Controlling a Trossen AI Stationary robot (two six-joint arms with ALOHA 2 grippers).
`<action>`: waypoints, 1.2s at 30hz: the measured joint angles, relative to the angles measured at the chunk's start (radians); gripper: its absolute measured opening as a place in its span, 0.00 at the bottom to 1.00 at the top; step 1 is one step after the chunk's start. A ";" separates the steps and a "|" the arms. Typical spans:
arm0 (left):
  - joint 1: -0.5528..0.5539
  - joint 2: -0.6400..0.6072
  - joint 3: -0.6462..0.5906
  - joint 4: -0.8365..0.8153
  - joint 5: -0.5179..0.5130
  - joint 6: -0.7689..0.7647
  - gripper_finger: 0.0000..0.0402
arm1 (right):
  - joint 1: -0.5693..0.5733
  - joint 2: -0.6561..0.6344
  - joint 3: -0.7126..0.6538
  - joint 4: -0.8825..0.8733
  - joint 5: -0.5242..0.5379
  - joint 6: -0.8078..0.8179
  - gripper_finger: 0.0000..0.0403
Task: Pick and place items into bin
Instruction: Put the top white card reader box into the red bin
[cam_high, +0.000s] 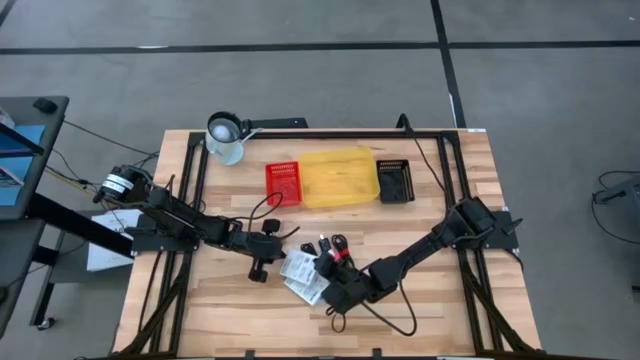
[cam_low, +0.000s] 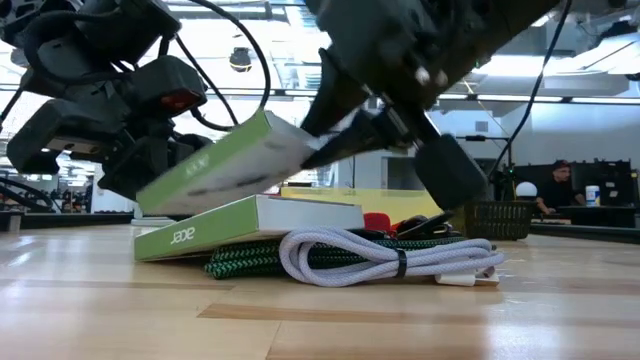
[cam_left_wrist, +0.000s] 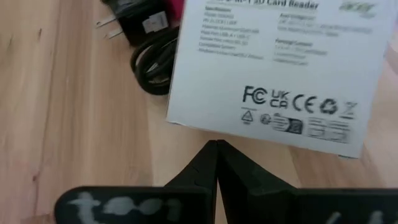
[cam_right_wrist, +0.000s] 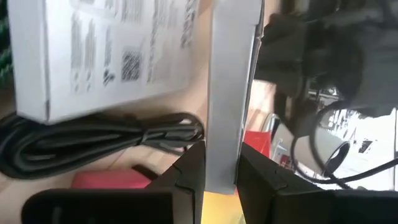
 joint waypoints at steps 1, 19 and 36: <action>-0.003 -0.002 0.000 0.000 0.004 0.013 0.00 | 0.002 0.000 0.010 -0.009 -0.001 0.000 0.16; -0.126 -0.233 0.000 -0.086 -0.289 0.223 0.20 | 0.054 -0.001 0.135 -0.246 0.099 0.153 0.16; -0.203 -0.248 0.000 -0.086 -0.696 0.562 0.30 | 0.067 -0.001 0.360 -0.631 0.211 0.422 0.16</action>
